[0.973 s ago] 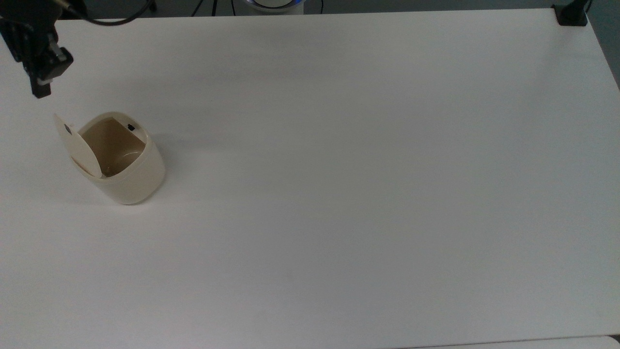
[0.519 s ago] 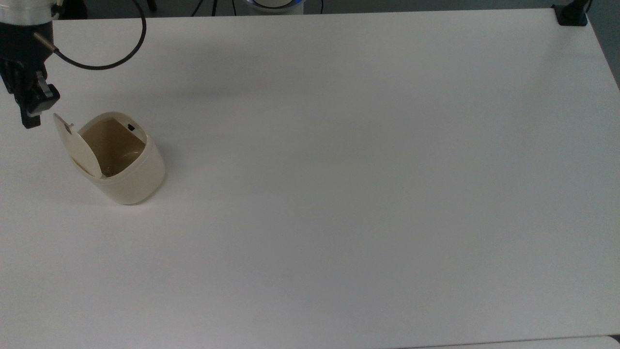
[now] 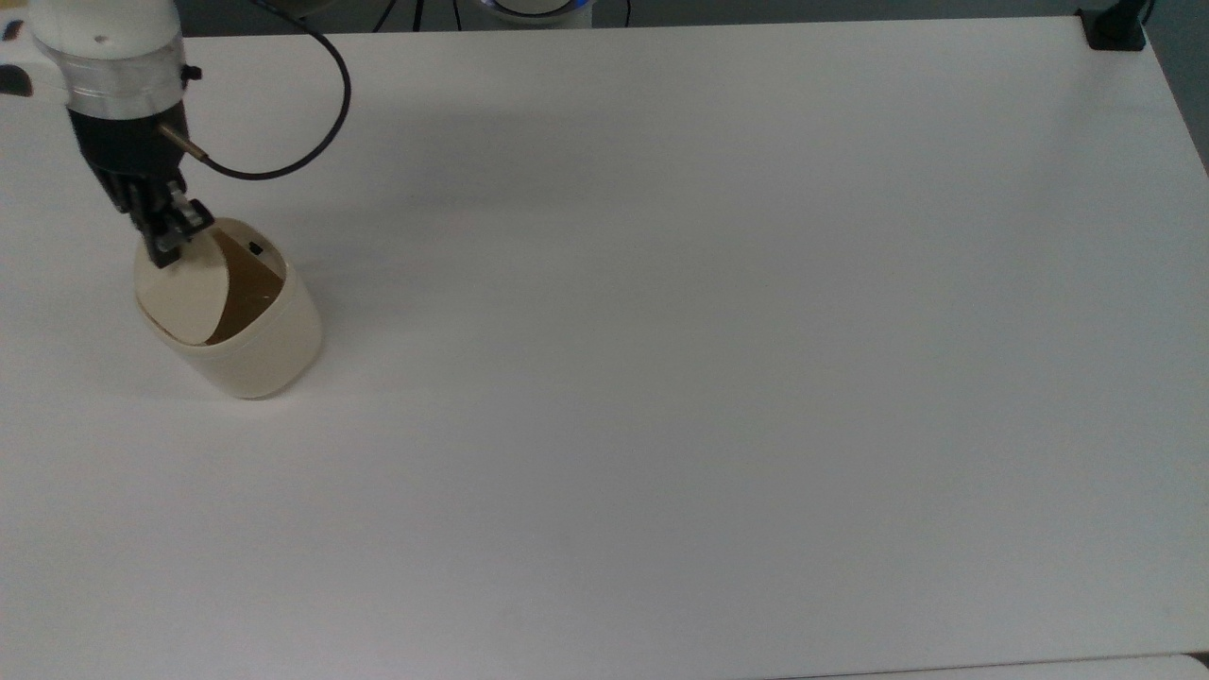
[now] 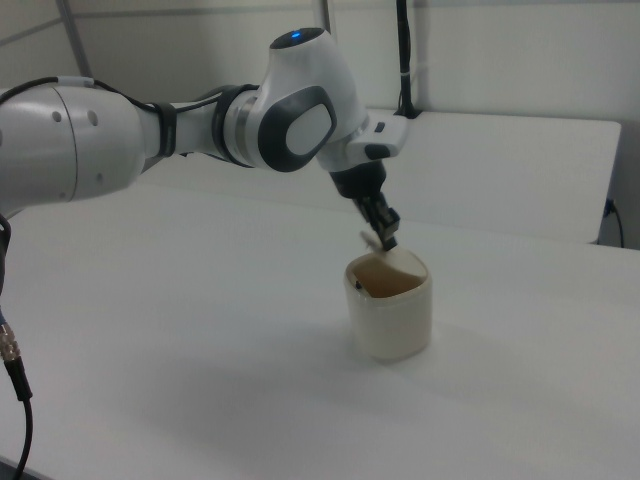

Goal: Close the trash bin
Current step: 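Push the raised lid down onto the bin rim with the gripper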

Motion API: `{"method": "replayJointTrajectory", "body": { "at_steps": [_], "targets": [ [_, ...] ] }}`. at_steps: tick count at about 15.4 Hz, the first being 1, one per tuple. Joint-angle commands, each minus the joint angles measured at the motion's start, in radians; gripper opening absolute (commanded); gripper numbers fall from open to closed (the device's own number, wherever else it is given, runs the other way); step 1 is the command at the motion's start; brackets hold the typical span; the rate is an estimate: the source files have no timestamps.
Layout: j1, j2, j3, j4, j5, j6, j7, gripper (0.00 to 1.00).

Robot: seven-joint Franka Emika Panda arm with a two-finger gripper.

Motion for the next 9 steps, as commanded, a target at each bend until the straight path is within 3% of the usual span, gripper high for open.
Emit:
{"method": "replayJointTrajectory", "body": {
  "at_steps": [1,9],
  "targets": [
    [0.039,-0.024,-0.005,-0.029,-0.012,-0.15,-0.079,0.0],
    [0.041,0.012,-0.002,-0.076,-0.012,-0.139,-0.081,0.0]
  ]
}}
